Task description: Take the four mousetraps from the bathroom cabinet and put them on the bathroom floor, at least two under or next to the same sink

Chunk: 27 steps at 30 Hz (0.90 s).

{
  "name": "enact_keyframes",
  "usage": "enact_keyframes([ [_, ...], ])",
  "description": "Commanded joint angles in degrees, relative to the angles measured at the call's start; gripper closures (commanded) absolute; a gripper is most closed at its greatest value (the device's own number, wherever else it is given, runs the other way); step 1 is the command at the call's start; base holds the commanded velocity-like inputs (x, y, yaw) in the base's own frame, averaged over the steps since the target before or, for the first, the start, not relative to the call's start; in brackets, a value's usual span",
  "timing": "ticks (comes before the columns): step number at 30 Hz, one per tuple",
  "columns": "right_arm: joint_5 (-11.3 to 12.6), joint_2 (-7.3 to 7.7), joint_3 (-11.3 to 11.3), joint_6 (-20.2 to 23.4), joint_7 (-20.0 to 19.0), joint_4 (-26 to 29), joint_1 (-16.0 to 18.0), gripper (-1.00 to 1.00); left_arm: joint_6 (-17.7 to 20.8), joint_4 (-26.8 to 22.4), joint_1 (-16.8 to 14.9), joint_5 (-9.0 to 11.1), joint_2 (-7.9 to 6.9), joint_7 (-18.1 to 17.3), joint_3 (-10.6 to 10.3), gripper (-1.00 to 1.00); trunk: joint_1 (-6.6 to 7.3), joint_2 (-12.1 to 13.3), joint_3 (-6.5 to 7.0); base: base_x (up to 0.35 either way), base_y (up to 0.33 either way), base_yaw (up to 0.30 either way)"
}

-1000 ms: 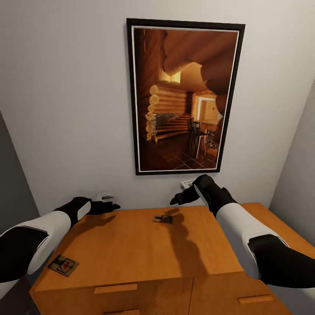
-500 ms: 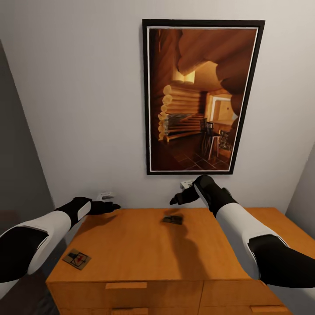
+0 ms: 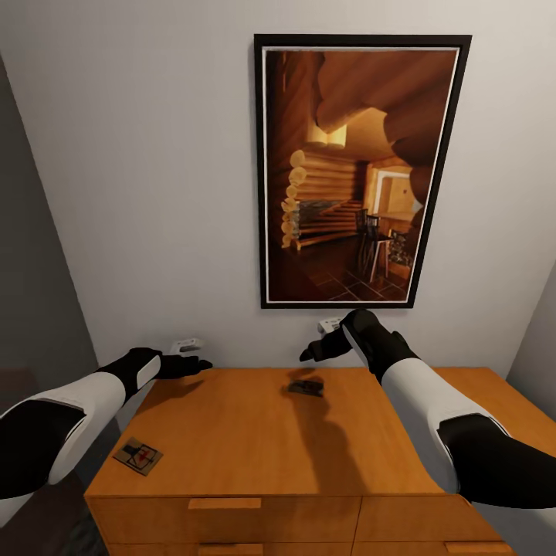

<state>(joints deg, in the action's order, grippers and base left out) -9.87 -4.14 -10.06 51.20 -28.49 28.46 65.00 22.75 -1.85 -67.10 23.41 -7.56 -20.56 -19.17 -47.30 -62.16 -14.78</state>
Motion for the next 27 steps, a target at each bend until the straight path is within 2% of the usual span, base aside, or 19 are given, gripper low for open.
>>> enact_keyframes([
  [1, -0.6, 0.01, -0.1, 0.0, -0.5, 0.1, 0.0, -1.00, 0.4, -0.1, 0.0, 0.6, -0.03, -0.1, -0.5, -1.00, -0.01, -0.1, -0.08, 0.000, 0.000, 0.004],
  [15, -0.7, 0.01, -0.1, -1.7, -0.4, -1.0, 0.0, -1.00, 0.4, -0.1, 0.0, 0.7, 0.08, 0.1, -0.4, -1.00, -0.01, -0.1, -0.08, 0.000, -0.014, 0.001],
  [27, -0.8, 0.01, -0.1, -1.8, -0.4, -1.5, 0.0, -1.00, 0.4, -0.1, 0.0, 0.8, 0.09, 1.8, -0.4, -1.00, -0.01, -0.1, -0.08, 0.000, -0.228, 0.000],
])
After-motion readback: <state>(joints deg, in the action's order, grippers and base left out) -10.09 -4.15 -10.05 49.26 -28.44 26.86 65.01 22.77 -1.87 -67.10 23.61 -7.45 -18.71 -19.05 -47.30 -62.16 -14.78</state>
